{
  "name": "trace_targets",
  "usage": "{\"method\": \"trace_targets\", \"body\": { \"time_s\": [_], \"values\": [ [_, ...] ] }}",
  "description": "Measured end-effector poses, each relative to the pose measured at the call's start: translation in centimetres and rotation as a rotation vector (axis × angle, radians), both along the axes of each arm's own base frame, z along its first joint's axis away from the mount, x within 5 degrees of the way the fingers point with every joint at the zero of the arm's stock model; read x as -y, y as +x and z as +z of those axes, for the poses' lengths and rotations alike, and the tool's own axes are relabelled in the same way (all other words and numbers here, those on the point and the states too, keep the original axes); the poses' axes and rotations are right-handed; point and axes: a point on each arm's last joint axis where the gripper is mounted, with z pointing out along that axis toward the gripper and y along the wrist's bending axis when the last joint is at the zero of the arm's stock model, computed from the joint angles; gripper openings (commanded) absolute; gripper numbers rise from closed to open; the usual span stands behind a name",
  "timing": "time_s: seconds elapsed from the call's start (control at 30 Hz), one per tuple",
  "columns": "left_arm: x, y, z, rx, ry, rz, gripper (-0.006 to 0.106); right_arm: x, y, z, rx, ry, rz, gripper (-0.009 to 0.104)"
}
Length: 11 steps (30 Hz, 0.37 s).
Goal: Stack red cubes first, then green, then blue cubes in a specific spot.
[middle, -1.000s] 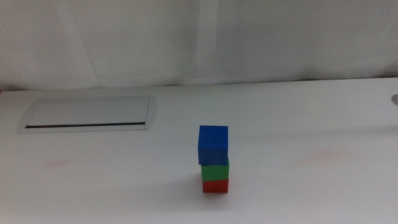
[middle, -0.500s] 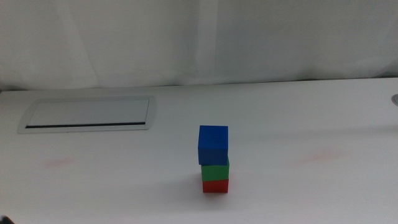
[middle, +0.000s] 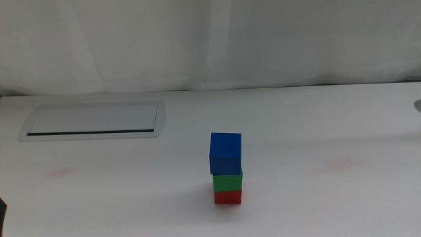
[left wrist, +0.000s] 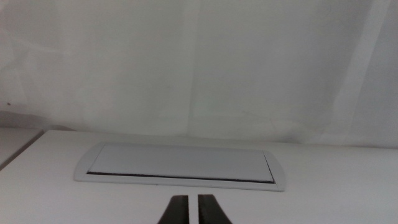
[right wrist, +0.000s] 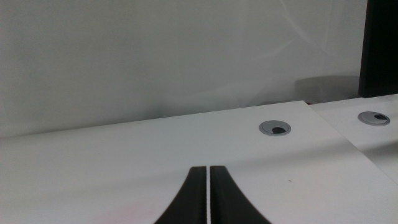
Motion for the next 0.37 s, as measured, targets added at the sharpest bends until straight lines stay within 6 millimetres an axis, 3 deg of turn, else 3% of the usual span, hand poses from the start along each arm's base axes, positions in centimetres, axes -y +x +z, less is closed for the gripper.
{"method": "trace_targets", "body": {
  "time_s": [0.37],
  "values": [
    [0.00,0.00,0.00,-0.001,0.012,-0.001,-0.003,-0.01,-0.01,-0.05,-0.006,-0.008,0.002,-0.002]
  ]
}}
